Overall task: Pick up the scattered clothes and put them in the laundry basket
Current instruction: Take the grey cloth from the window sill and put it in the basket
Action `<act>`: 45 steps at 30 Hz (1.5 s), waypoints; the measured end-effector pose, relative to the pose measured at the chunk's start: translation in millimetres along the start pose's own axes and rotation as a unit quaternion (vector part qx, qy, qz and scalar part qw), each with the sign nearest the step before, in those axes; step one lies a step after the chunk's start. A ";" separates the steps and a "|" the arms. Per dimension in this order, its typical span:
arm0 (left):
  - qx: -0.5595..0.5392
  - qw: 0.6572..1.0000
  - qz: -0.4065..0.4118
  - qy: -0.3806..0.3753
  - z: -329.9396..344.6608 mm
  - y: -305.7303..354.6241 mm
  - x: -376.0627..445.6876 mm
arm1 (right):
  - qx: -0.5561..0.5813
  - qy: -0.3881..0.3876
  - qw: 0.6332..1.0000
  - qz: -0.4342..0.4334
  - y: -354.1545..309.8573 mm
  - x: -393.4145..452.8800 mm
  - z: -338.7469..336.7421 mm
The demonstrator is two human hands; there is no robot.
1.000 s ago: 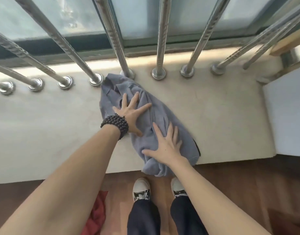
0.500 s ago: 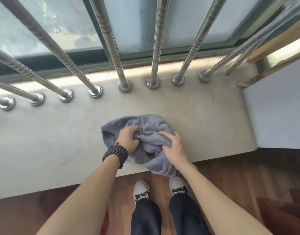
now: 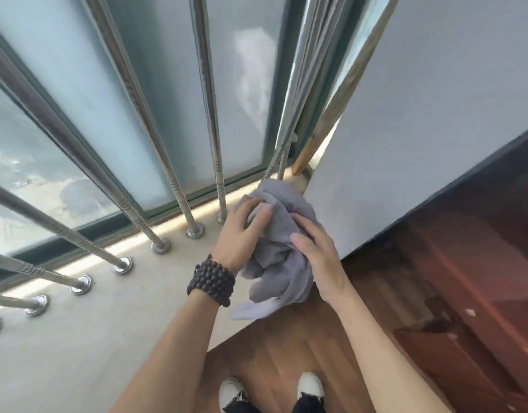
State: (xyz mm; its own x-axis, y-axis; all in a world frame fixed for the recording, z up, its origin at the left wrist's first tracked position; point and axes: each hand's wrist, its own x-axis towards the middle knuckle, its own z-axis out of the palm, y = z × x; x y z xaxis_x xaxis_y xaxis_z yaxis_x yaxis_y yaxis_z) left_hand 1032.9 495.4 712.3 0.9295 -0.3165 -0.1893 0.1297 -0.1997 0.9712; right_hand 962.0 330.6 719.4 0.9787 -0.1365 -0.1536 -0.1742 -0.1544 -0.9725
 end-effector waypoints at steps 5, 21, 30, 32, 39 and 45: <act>0.027 0.997 0.064 -0.015 74.8 79.7 -25.7 | -0.047 0.174 0.981 -0.078 -49.7 -48.7 -74.1; 0.155 0.918 0.276 -0.240 486.1 230.9 -186.8 | -0.032 0.495 0.862 -0.100 -36.9 -345.6 -414.1; 0.143 0.826 0.323 -0.439 719.1 254.4 -336.5 | -0.030 0.662 0.747 -0.055 7.9 -570.9 -549.8; 0.132 0.802 0.328 -0.482 758.0 257.2 -365.6 | -0.022 0.690 0.722 -0.043 14.6 -609.8 -567.6; 0.109 0.691 0.335 -0.630 901.0 250.4 -491.4 | -0.033 0.797 0.603 0.006 47.6 -760.0 -618.3; 0.063 0.589 0.326 -0.737 999.6 251.4 -580.8 | -0.065 0.868 0.490 0.051 62.4 -848.7 -651.2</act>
State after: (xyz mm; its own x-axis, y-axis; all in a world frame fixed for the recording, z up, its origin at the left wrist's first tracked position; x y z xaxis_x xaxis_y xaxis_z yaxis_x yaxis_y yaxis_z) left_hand 180.6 -297.9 921.8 -0.5530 -0.8070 0.2073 -0.2019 0.3712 0.9063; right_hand 49.5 -200.3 902.9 -0.5836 -0.7586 0.2896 -0.3276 -0.1064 -0.9388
